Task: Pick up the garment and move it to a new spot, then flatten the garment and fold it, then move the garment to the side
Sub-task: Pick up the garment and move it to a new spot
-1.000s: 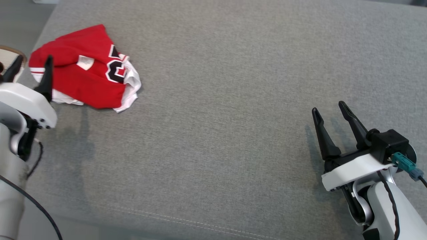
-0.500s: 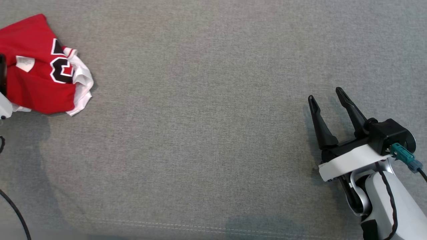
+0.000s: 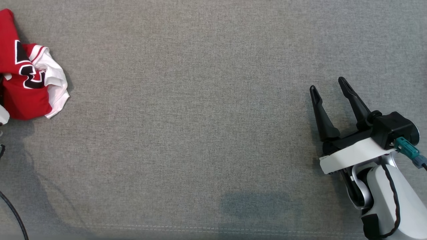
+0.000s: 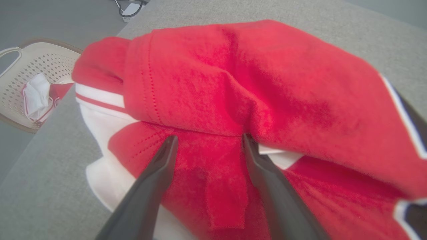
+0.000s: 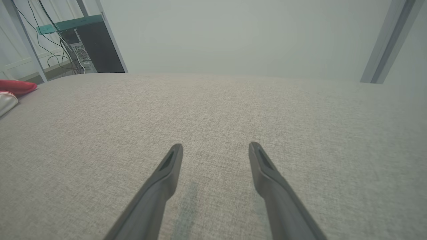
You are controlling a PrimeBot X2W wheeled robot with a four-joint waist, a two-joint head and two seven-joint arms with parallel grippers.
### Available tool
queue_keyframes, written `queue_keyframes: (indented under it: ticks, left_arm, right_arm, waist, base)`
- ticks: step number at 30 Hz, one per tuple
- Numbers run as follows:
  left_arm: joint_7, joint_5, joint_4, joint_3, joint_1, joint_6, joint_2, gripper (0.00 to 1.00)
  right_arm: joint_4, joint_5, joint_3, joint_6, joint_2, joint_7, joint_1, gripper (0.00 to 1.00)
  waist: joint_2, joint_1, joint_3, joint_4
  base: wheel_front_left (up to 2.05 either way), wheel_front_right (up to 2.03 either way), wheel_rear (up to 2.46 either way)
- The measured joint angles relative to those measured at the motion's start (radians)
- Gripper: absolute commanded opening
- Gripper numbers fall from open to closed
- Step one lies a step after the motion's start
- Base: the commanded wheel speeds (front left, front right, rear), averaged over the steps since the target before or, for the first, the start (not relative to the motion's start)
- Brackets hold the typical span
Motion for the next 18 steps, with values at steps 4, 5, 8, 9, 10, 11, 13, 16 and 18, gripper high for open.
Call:
queue_keyframes:
  ticks: [4,5,8,9,10,11,13,16,18]
  left_arm:
    - [0.001,0.0,0.013,-0.011,-0.01,0.0,-0.004,0.0]
    - [0.001,0.0,0.013,-0.016,-0.01,0.0,-0.008,0.0]
    - [-0.02,0.004,0.009,-0.034,-0.01,0.0,-0.022,0.0]
    - [-0.034,0.007,0.002,-0.041,-0.01,0.0,-0.024,0.0]
    - [-0.055,0.012,-0.009,-0.047,-0.01,0.0,-0.026,0.0]
    - [-0.075,0.018,-0.023,-0.056,-0.01,0.0,-0.026,0.0]
    - [-0.109,0.021,-0.054,-0.067,-0.01,-0.001,-0.028,0.0]
    - [-0.141,0.021,-0.103,-0.094,-0.01,-0.002,-0.039,0.0]
    - [-0.157,0.021,-0.151,-0.123,-0.007,-0.002,-0.053,0.0]
  right_arm:
    - [0.001,-0.002,0.0,0.0,0.009,0.0,0.0,1.0]
    - [0.001,-0.002,0.0,0.0,0.012,0.0,0.0,1.0]
    - [0.006,-0.002,0.001,0.0,0.018,0.0,-0.005,1.0]
    - [0.008,-0.001,0.001,0.0,0.019,0.0,-0.009,1.0]
    - [0.011,-0.001,0.001,0.0,0.019,-0.001,-0.011,1.0]
    - [0.018,0.0,0.002,0.0,0.021,-0.001,-0.011,1.0]
    - [0.031,0.004,0.002,0.0,0.021,-0.002,-0.01,1.0]
    - [0.04,0.007,0.003,0.0,0.022,-0.004,-0.01,1.0]
    - [0.049,0.013,0.004,0.0,0.024,-0.01,-0.01,1.0]
  waist:
    - [0.0,0.0,0.002,0.003]
    - [0.0,-0.0001,0.001,0.004]
    - [0.0,-0.0001,-0.008,0.007]
    - [0.0,0.0,-0.013,0.008]
    - [0.0,0.0,-0.019,0.009]
    - [0.0,0.0,-0.026,0.01]
    - [0.0,0.0,-0.041,0.013]
    - [0.0,0.0,-0.065,0.017]
    - [0.0,0.0,-0.083,0.019]
  base:
    - [0.0,0.0,0.0]
    - [0.0,0.0,0.0]
    - [0.0,0.0,0.0]
    - [0.0,0.0,0.0]
    - [0.0,0.0,0.0]
    - [0.0,0.0,0.0]
    - [0.0,0.0,0.0]
    - [0.0,0.0,0.0]
    - [0.0,0.0,0.0]
